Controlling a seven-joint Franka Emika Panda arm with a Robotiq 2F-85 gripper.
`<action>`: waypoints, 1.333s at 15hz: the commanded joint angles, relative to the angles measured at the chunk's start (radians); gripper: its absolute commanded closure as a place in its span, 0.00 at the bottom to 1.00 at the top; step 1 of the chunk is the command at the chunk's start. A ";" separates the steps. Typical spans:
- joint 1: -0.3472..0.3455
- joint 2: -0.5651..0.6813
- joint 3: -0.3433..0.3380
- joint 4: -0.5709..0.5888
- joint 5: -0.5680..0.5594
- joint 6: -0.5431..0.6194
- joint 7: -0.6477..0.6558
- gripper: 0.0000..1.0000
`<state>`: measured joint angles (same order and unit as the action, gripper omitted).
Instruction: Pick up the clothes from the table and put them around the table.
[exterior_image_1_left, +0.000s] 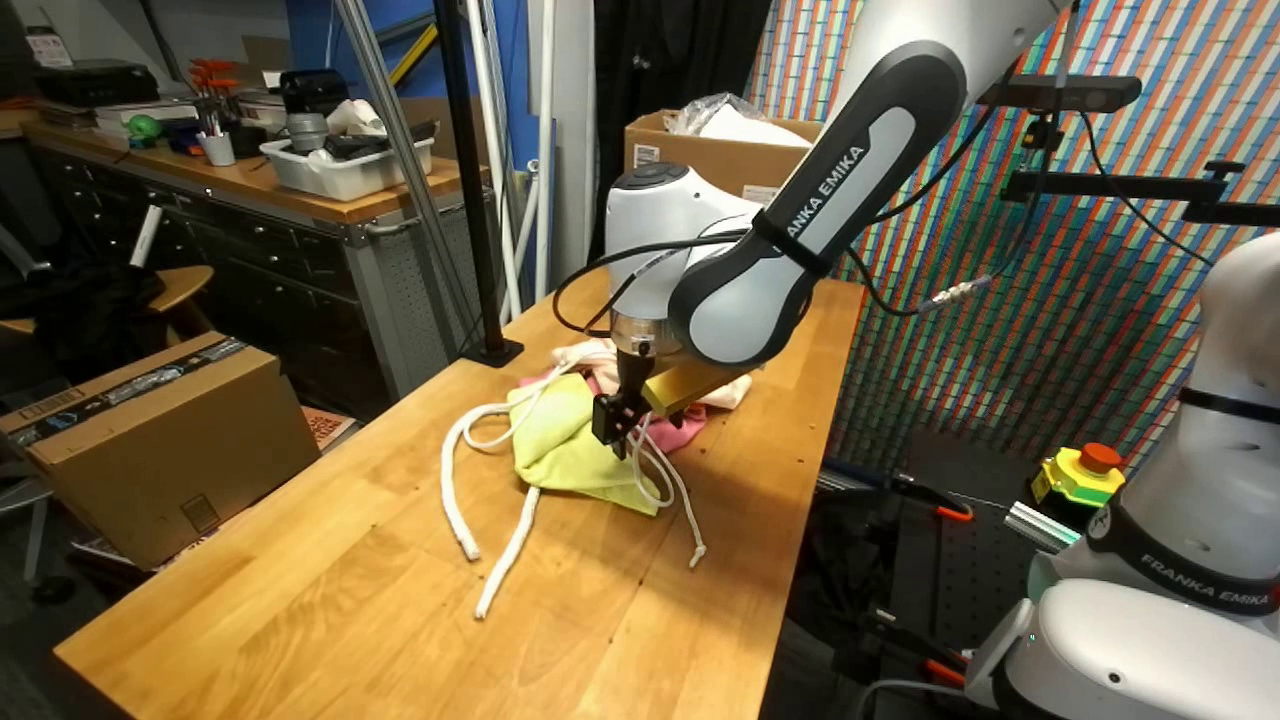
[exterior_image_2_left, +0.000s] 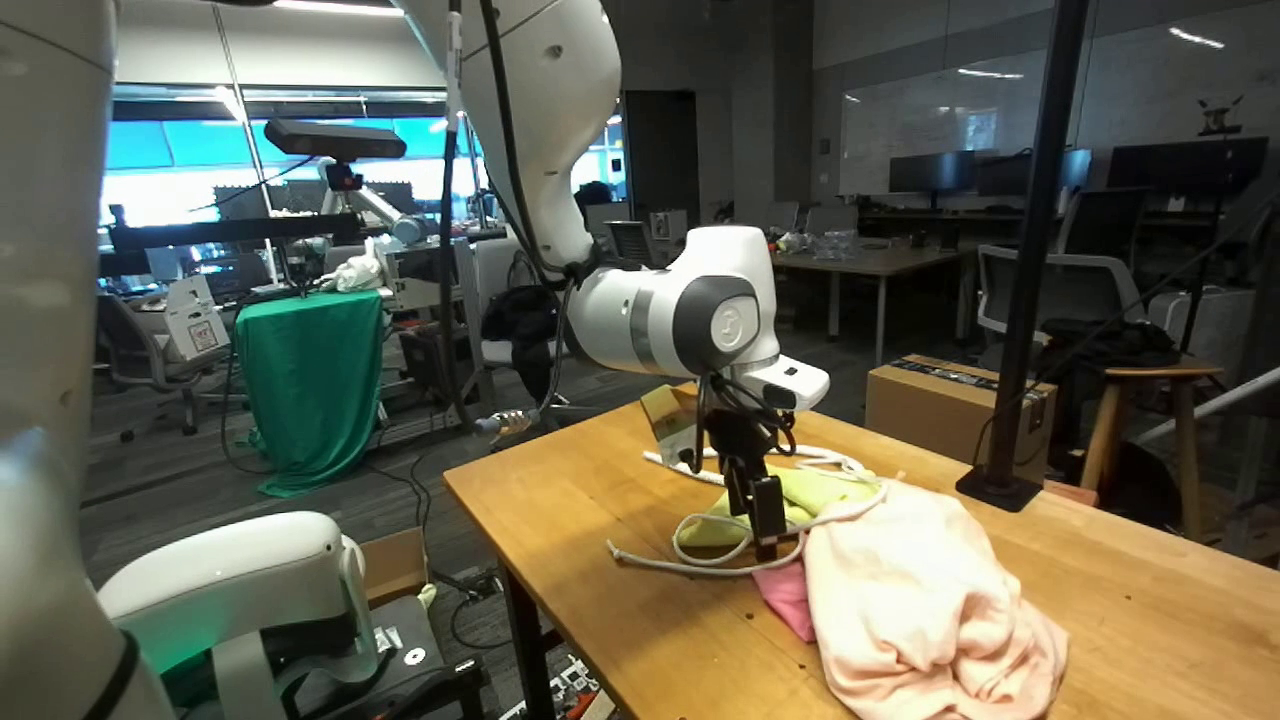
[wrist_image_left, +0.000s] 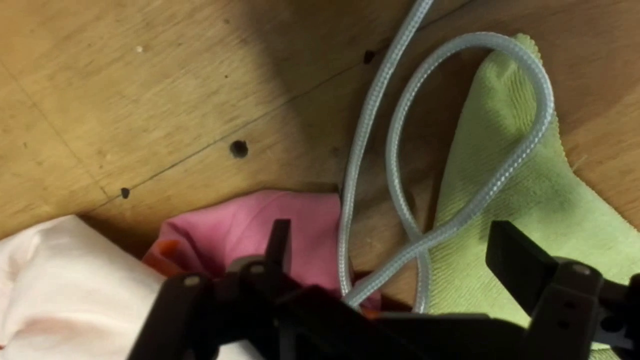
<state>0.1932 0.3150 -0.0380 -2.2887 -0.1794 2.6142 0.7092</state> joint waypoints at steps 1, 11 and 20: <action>0.033 0.009 -0.030 0.005 -0.036 0.018 0.056 0.26; 0.036 0.001 -0.052 -0.007 -0.063 0.031 0.105 0.92; 0.060 -0.051 -0.095 -0.031 -0.175 0.028 0.248 0.99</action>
<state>0.2277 0.3141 -0.1041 -2.2901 -0.3014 2.6280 0.8860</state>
